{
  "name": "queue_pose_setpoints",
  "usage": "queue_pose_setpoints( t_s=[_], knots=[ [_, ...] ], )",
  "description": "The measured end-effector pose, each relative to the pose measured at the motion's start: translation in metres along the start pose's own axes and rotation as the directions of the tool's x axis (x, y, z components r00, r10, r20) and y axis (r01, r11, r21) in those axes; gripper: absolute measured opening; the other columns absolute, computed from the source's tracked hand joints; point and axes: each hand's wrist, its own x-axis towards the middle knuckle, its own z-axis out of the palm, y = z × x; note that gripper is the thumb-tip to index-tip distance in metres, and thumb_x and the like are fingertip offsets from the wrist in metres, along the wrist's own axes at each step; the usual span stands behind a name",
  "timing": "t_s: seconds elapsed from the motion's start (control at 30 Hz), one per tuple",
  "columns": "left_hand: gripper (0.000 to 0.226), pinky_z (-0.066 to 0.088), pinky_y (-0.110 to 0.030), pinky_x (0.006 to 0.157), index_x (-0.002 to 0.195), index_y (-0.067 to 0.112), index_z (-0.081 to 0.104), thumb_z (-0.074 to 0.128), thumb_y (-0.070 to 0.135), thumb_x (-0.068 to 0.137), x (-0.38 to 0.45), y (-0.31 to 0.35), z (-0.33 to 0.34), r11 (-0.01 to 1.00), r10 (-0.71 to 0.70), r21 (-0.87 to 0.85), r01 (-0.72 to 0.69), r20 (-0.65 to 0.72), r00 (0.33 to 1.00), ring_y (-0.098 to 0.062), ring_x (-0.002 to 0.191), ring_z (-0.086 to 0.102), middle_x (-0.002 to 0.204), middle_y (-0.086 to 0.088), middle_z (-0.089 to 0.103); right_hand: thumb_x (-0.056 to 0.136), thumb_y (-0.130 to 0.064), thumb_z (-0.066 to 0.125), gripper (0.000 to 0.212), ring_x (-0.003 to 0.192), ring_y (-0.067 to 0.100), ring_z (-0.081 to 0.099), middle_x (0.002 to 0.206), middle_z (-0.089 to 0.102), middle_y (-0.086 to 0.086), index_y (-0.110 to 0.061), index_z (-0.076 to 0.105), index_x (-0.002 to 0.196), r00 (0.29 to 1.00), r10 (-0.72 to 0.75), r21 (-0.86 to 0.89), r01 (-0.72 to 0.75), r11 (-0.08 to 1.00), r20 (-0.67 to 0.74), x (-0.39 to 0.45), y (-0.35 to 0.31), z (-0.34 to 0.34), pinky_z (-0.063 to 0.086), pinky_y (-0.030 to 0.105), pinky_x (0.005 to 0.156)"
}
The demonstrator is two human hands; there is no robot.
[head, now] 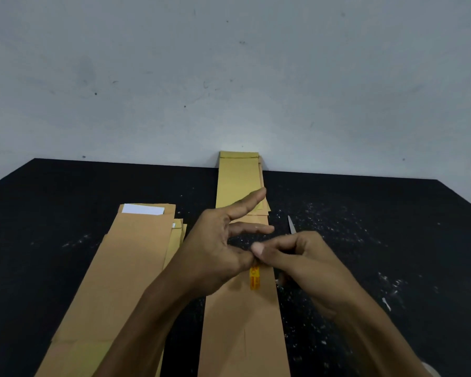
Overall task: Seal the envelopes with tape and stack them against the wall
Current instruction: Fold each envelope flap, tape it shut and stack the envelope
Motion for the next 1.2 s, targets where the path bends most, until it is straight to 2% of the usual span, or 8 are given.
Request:
queue_pose_setpoints(
  t_s=[0.2, 0.37, 0.6, 0.7, 0.77, 0.93, 1.1, 1.2],
  knots=[
    [0.095, 0.059, -0.041, 0.088, 0.151, 0.026, 0.037, 0.078, -0.01, 0.073, 0.003, -0.008, 0.003, 0.996, -0.044, -0.082, 0.042, -0.022, 0.999, -0.006, 0.122, 0.06, 0.154, 0.017, 0.039, 0.073, -0.016, 0.074, 0.02, 0.078, 0.023, 0.071, 0.085, 0.075, 0.022, 0.001, 0.079, 0.082, 0.997, -0.021, 0.243, 0.038, 0.969, -0.076, 0.003, 0.014, -0.001, 0.059, 0.026, 0.073],
    [0.099, 0.058, -0.042, 0.09, 0.147, 0.019, 0.045, 0.086, 0.0, 0.059, 0.009, -0.015, -0.001, 0.967, -0.08, -0.255, 0.031, -0.187, 0.979, -0.009, 0.128, 0.056, 0.152, 0.018, 0.043, 0.076, -0.017, 0.072, 0.017, 0.081, 0.023, 0.074, 0.087, 0.077, 0.014, -0.008, 0.08, 0.088, 0.944, -0.071, 0.334, 0.184, 0.924, -0.322, 0.001, 0.015, 0.008, 0.06, 0.026, 0.07],
    [0.077, 0.057, -0.033, 0.093, 0.117, 0.036, 0.064, 0.085, 0.059, 0.047, 0.006, -0.024, 0.006, 0.981, -0.108, 0.123, 0.151, -0.303, 0.947, -0.005, 0.115, 0.062, 0.145, 0.018, 0.048, 0.086, -0.011, 0.074, 0.009, 0.084, 0.015, 0.075, 0.085, 0.078, 0.002, -0.01, 0.079, 0.094, 0.839, -0.034, 0.213, 0.177, 0.961, -0.543, 0.026, 0.018, 0.003, 0.059, 0.024, 0.071],
    [0.065, 0.052, -0.019, 0.089, 0.11, 0.031, 0.064, 0.09, 0.053, 0.054, 0.014, -0.034, 0.018, 0.927, -0.066, 0.337, 0.162, -0.281, 0.958, -0.001, 0.108, 0.059, 0.122, 0.033, 0.051, 0.086, -0.011, 0.075, 0.01, 0.085, 0.022, 0.075, 0.084, 0.078, 0.006, -0.008, 0.079, 0.094, 0.815, 0.05, 0.251, 0.119, 0.961, -0.577, 0.044, 0.026, 0.004, 0.061, 0.039, 0.078],
    [0.04, 0.046, -0.021, 0.09, 0.1, 0.024, 0.068, 0.087, 0.039, 0.068, 0.019, -0.04, 0.022, 0.894, -0.018, 0.419, 0.159, -0.321, 0.947, -0.01, 0.116, 0.06, 0.13, 0.02, 0.057, 0.087, -0.01, 0.075, 0.007, 0.082, 0.024, 0.075, 0.082, 0.078, 0.005, -0.008, 0.079, 0.092, 0.808, 0.064, 0.24, 0.097, 0.966, -0.586, 0.052, 0.032, 0.004, 0.062, 0.037, 0.07],
    [0.012, 0.046, -0.053, 0.103, 0.084, 0.024, 0.068, 0.077, 0.031, 0.08, 0.029, -0.043, 0.018, 0.763, 0.017, 0.605, 0.227, -0.369, 0.929, -0.022, 0.134, 0.048, 0.144, -0.001, 0.054, 0.086, -0.016, 0.076, 0.007, 0.082, 0.014, 0.072, 0.081, 0.077, -0.003, -0.02, 0.081, 0.088, 0.824, -0.018, -0.09, -0.04, 0.995, -0.567, 0.064, 0.049, -0.003, 0.061, 0.035, 0.077],
    [0.015, 0.04, -0.044, 0.105, 0.098, 0.027, 0.068, 0.067, 0.038, 0.087, 0.039, -0.041, 0.011, 0.571, -0.144, 0.761, 0.307, -0.275, 0.951, -0.02, 0.137, 0.04, 0.156, 0.006, 0.038, 0.088, -0.034, 0.074, 0.013, 0.1, 0.013, 0.062, 0.109, 0.067, -0.01, -0.036, 0.077, 0.1, 0.845, -0.104, -0.613, -0.289, 0.736, -0.524, 0.069, 0.054, 0.001, 0.052, 0.039, 0.088],
    [0.023, 0.041, -0.036, 0.101, 0.101, 0.027, 0.066, 0.064, 0.046, 0.089, 0.042, -0.042, 0.013, 0.495, -0.205, 0.814, 0.302, -0.229, 0.952, -0.017, 0.133, 0.043, 0.154, 0.005, 0.041, 0.089, -0.038, 0.072, 0.018, 0.116, 0.018, 0.05, 0.121, 0.056, -0.006, -0.042, 0.074, 0.106, 0.852, -0.062, -0.709, -0.39, 0.588, -0.52, 0.071, 0.052, 0.004, 0.038, 0.04, 0.097]
  ],
)
